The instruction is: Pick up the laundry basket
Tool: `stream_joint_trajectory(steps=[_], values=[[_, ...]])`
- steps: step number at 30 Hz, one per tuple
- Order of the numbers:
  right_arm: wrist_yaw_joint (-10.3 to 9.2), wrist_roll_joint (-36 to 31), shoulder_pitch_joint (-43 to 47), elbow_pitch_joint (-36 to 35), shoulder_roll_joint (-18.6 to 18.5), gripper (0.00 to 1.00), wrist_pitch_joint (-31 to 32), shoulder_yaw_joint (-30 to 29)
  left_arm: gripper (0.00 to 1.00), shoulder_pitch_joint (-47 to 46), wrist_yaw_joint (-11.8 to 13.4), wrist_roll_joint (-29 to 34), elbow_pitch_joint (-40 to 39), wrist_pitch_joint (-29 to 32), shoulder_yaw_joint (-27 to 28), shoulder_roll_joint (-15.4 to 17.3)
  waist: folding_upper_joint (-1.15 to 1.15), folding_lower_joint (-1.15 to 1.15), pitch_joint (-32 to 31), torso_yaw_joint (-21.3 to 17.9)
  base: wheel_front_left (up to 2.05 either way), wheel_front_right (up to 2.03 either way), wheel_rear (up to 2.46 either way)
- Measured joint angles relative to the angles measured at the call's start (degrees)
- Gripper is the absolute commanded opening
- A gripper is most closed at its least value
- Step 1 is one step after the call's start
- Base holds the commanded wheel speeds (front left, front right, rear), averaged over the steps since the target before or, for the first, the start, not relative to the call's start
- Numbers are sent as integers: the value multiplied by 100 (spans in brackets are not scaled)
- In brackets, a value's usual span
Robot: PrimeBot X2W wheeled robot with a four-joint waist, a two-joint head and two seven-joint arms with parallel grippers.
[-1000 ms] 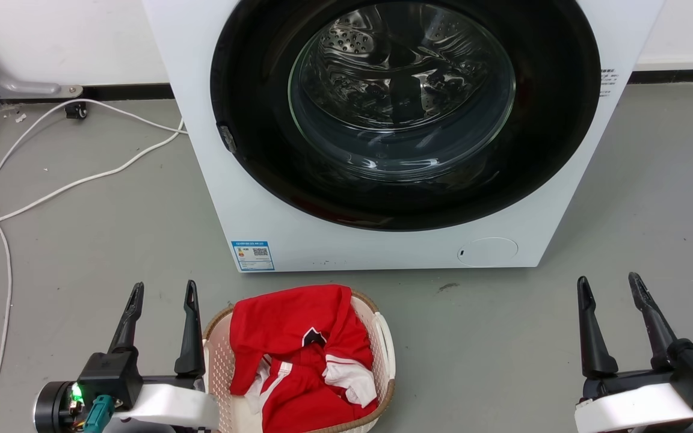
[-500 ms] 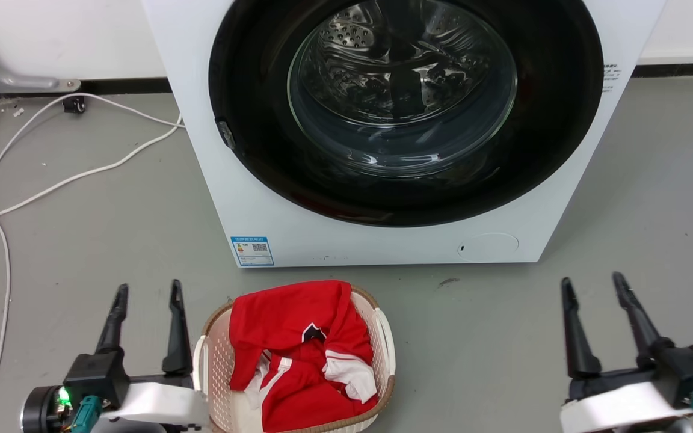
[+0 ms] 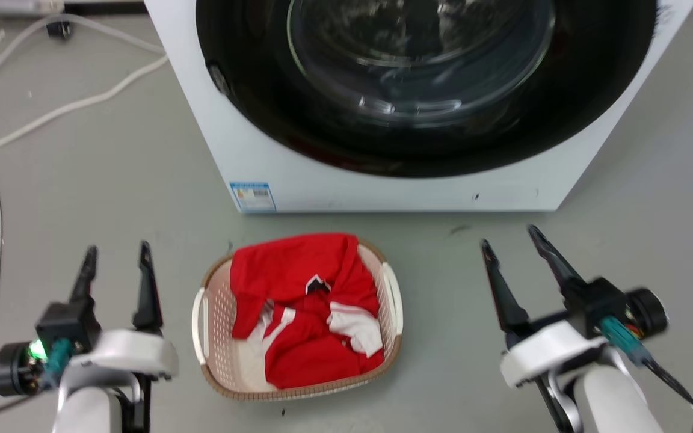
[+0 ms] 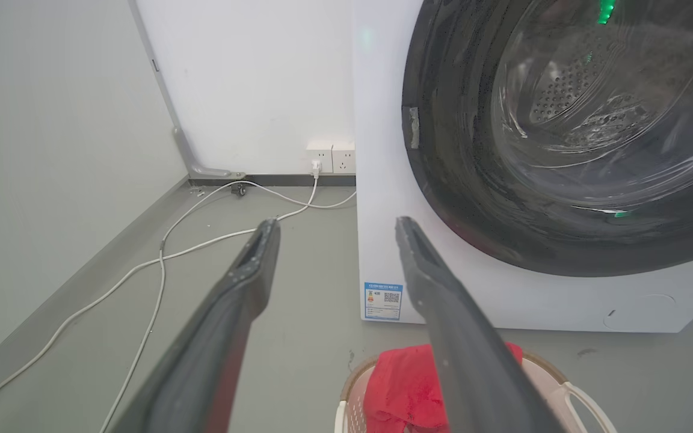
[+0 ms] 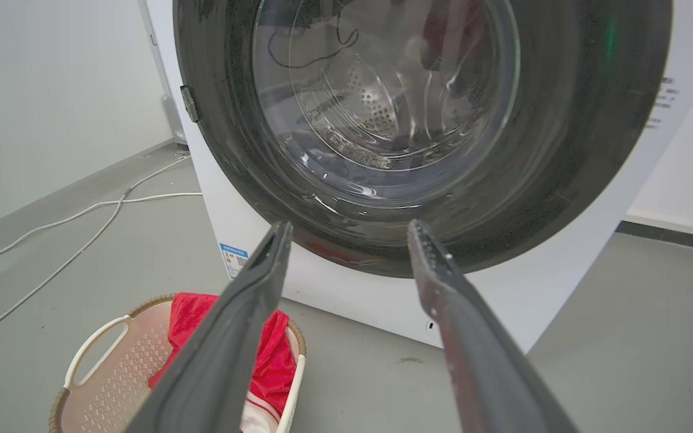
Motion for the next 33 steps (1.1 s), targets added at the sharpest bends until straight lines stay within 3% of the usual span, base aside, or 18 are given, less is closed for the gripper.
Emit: stream_joint_trajectory(steps=[20, 33], values=[[0, 0, -2049, 2239, -94, 100, -1, 1150, 100, -1763, -198, -93, 2598, 0, 164, 366, 0, 0, 1886, 79, 0, 0, 0], [0, 207, -2974, 3343, -232, 100, -1, 1699, 100, -2519, -227, -134, 3482, 0, 97, 424, 0, 0, 2779, 229, 0, 0, 0]])
